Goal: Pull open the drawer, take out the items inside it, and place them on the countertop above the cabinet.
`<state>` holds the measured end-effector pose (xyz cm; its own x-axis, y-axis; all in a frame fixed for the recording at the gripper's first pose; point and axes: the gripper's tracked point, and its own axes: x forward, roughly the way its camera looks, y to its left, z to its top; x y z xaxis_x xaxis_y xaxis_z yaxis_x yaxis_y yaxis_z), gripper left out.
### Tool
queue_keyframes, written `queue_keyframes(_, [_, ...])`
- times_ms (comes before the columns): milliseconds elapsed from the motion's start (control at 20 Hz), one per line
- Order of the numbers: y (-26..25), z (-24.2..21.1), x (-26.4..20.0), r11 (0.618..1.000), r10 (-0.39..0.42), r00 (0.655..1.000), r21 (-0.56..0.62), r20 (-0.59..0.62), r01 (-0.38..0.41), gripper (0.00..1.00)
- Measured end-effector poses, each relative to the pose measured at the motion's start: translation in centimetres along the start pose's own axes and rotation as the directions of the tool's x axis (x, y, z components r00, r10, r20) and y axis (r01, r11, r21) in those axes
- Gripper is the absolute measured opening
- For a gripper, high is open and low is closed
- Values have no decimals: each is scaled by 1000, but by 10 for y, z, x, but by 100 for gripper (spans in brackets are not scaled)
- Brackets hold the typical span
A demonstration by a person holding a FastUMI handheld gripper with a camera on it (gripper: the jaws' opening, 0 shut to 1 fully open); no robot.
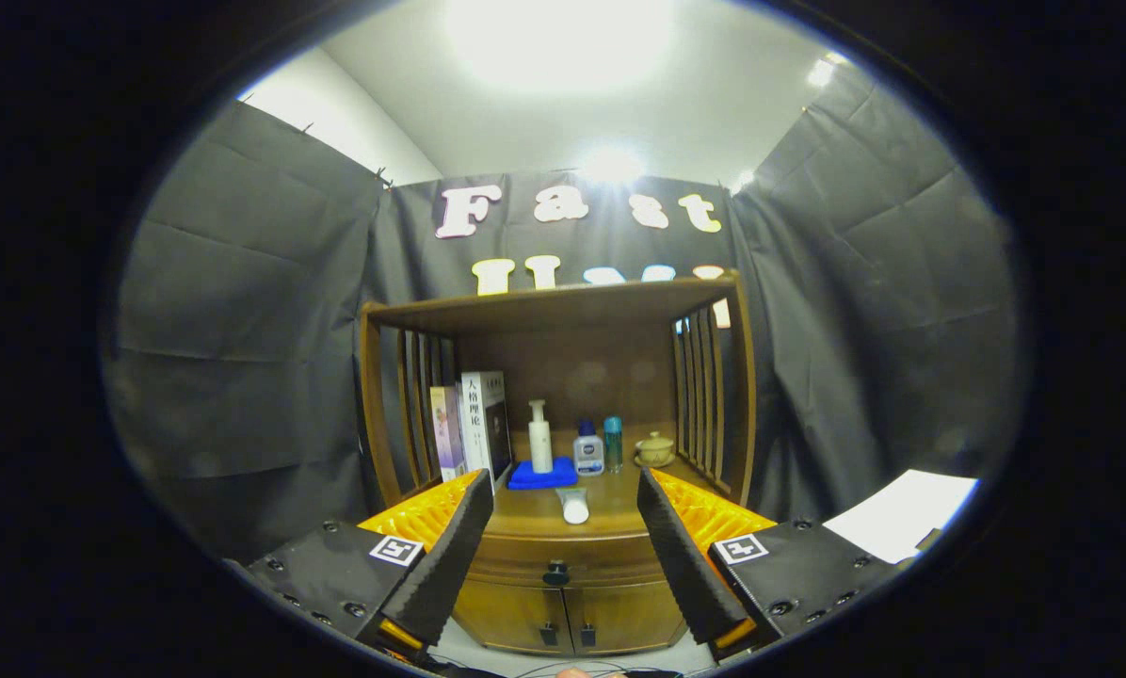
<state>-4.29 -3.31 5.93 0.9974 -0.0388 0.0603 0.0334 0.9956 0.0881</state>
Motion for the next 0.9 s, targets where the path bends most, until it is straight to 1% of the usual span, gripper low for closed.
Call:
queue_keyframes(150, [-16, 33, -12, 999, -22, 999, 30, 43, 20, 96])
queue_keyframes(300, [-36, 63, -13, 993, -109, 993, 48, 40, 107, 97])
queue_keyframes(350, [-32, 70, -13, 993, -107, 993, 56, 45, 104, 97])
queue_keyframes(400, [-28, 69, -13, 992, -107, 993, 68, 45, 104, 98])
queue_keyframes(500, [-17, 62, -14, 995, -75, 995, 64, 58, 71, 98])
queue_keyframes(750, [2, 29, -20, 1000, -9, 999, -10, 32, 9, 98])
queue_keyframes(900, [5, 19, -19, 999, 3, 999, -39, 37, -2, 97])
